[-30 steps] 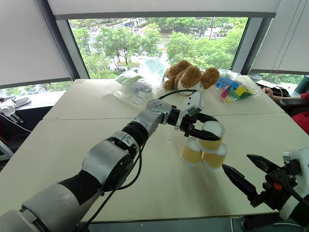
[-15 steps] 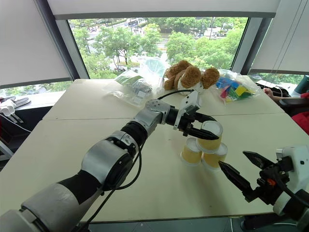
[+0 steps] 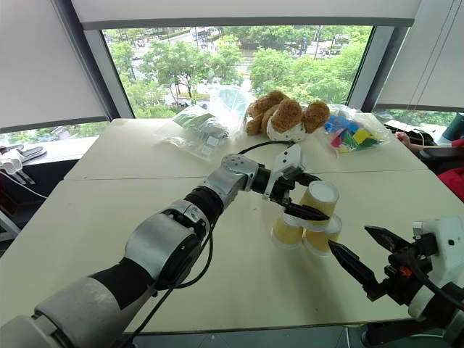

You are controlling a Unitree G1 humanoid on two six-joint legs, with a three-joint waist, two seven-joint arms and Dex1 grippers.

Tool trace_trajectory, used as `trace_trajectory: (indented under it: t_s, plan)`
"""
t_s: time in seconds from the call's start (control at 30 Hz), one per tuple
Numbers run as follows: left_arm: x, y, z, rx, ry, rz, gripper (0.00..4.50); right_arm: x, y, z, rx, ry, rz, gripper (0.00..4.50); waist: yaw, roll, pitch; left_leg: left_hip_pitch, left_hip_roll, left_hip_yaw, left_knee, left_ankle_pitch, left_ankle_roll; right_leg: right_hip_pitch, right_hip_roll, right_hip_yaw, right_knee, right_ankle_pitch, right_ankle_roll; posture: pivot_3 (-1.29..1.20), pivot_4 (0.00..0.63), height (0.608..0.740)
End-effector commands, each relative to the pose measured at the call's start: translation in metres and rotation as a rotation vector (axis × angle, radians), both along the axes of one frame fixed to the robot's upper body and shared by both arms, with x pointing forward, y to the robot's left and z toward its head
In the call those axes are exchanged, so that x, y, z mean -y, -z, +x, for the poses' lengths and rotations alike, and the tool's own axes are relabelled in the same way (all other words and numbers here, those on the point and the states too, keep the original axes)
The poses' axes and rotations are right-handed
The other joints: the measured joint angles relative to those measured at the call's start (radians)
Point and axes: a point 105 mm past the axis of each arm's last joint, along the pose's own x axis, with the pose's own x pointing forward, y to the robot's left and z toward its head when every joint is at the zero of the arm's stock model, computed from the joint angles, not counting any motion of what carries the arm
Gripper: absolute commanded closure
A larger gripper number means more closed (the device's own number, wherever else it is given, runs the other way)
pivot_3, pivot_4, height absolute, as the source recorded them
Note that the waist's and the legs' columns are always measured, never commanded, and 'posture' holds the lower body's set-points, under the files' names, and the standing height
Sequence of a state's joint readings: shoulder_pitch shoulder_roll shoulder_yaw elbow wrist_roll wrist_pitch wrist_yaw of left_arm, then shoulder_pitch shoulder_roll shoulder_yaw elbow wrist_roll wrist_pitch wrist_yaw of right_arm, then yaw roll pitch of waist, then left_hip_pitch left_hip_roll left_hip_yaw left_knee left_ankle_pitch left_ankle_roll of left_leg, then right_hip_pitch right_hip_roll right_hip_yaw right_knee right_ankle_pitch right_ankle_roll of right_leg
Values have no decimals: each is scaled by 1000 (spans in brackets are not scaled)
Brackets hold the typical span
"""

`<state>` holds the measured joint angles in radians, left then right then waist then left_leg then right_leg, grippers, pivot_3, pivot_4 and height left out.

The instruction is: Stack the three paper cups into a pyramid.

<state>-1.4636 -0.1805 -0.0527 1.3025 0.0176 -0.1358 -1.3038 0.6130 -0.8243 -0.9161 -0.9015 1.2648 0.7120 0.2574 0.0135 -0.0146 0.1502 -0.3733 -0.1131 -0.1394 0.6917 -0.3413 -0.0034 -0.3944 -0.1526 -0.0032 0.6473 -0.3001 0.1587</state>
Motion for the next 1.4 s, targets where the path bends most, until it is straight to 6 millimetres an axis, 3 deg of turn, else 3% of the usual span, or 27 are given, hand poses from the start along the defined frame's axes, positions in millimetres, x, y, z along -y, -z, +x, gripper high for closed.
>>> trace_trajectory:
  t_s: [0.03,0.47,0.57,0.67,0.77,0.87,0.93,1.03,1.1,1.17,1.3,1.4]
  plan:
    - [3,-15,-5,20,38,-33,64,-3,-5,-1,31,-4,-13,0,0,0,0,0,0,0,0,0,0,0,0,0,0,0,0,0,150,740]
    - [-3,-65,0,36,24,-160,64,-4,-4,5,33,-19,-9,0,0,0,0,0,0,0,0,0,0,0,0,0,0,0,0,0,150,740]
    - [-8,-89,4,56,-7,-236,64,-3,-5,6,37,-22,-10,0,0,0,0,0,0,0,1,0,0,0,0,0,0,0,0,0,150,740]
    - [-35,-135,17,36,-75,-392,64,3,-15,4,63,-16,-3,0,-3,0,0,-1,0,0,1,0,0,-1,0,0,1,0,0,0,150,740]
    - [-83,-149,37,74,-171,-419,64,10,-23,-1,73,-11,-4,0,-10,2,-1,0,1,1,0,0,0,-2,0,0,1,0,0,0,150,740]
    - [-143,-132,60,90,-310,-333,64,18,-27,-5,69,-6,-3,0,-23,5,-3,4,2,1,-5,0,0,-2,1,0,1,0,0,0,150,740]
    - [-183,-104,70,81,-402,-226,64,23,-26,-5,57,-1,-2,0,-28,5,-3,6,2,1,-7,0,0,-1,1,0,2,0,0,0,150,740]
    - [-230,-65,68,-15,-513,-118,64,33,-22,-5,42,6,26,0,-24,5,-2,6,2,0,-7,0,0,-1,0,0,2,0,0,0,150,740]
    - [-257,-28,51,-104,-591,-60,64,40,-14,-5,10,15,41,0,-28,5,-3,3,2,-2,-6,0,0,-3,0,0,2,0,0,0,150,740]
    - [-267,2,23,-222,-652,-55,64,46,-4,-4,-22,20,57,0,-35,6,-3,2,1,-2,-7,0,0,-4,-1,1,2,0,-1,0,150,740]
    - [-261,56,-39,-396,-726,-72,64,52,16,-1,-74,25,74,0,-23,6,-4,-1,-1,-5,-6,0,-1,-8,-3,4,2,2,-4,0,150,740]
    - [-254,70,-62,-448,-772,-105,64,53,25,1,-98,17,71,0,-10,6,-4,1,-1,-4,-4,0,-1,-4,-3,5,-1,2,-4,0,150,740]
